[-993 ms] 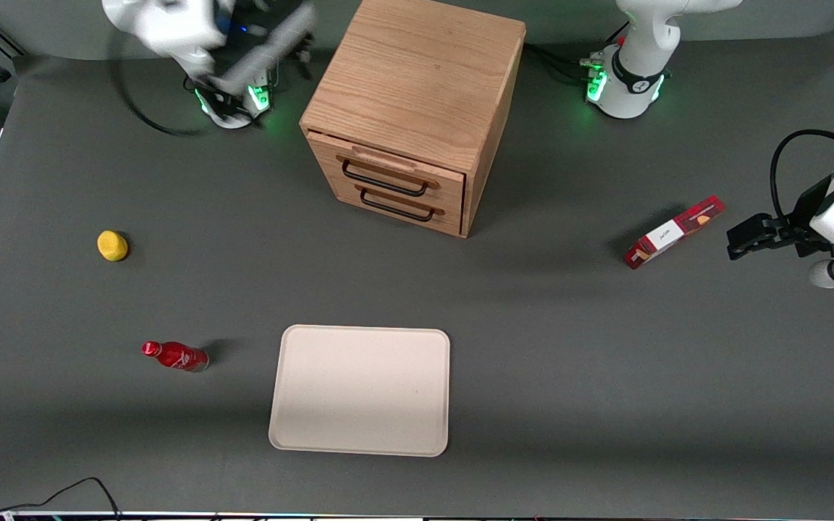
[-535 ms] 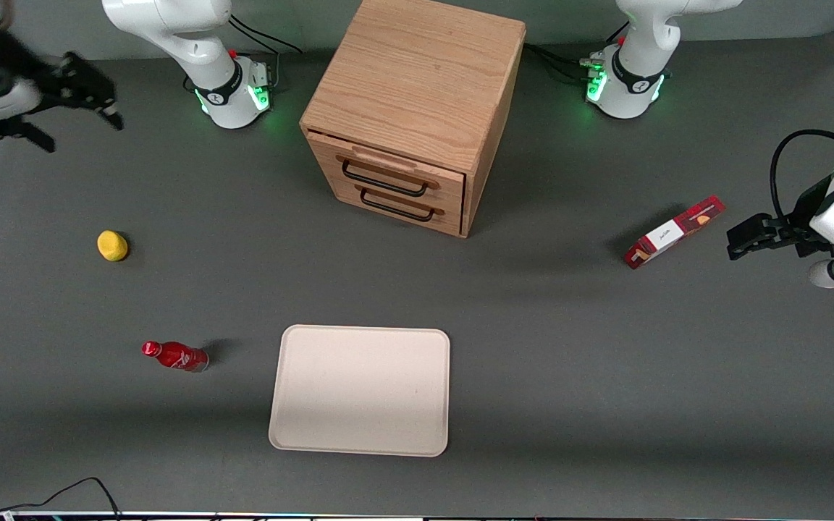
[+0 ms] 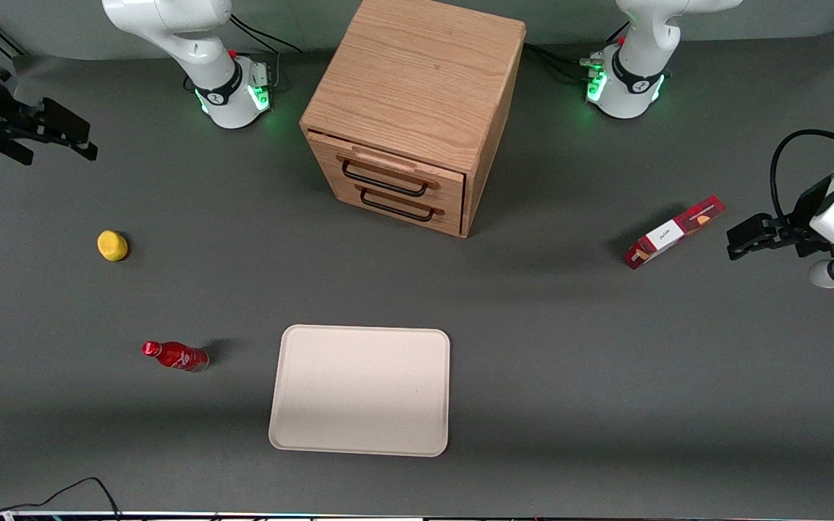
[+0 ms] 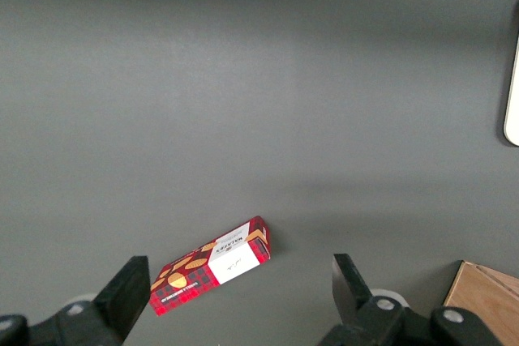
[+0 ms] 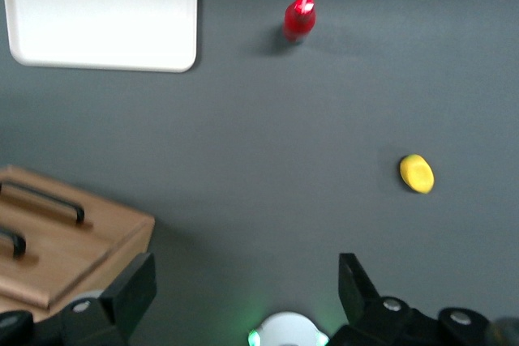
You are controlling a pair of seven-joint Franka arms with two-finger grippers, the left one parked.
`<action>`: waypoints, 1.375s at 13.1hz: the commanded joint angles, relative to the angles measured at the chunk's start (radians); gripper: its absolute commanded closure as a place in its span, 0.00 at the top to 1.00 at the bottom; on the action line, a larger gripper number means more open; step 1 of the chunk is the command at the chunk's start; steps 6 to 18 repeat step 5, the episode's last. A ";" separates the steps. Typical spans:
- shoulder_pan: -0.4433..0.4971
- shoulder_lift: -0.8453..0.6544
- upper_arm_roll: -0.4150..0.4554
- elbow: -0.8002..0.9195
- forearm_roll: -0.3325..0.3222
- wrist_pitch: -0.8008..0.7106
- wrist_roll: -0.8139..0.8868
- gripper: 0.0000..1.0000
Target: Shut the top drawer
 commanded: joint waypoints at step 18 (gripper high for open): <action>0.000 0.041 -0.010 0.020 -0.054 0.059 0.085 1.00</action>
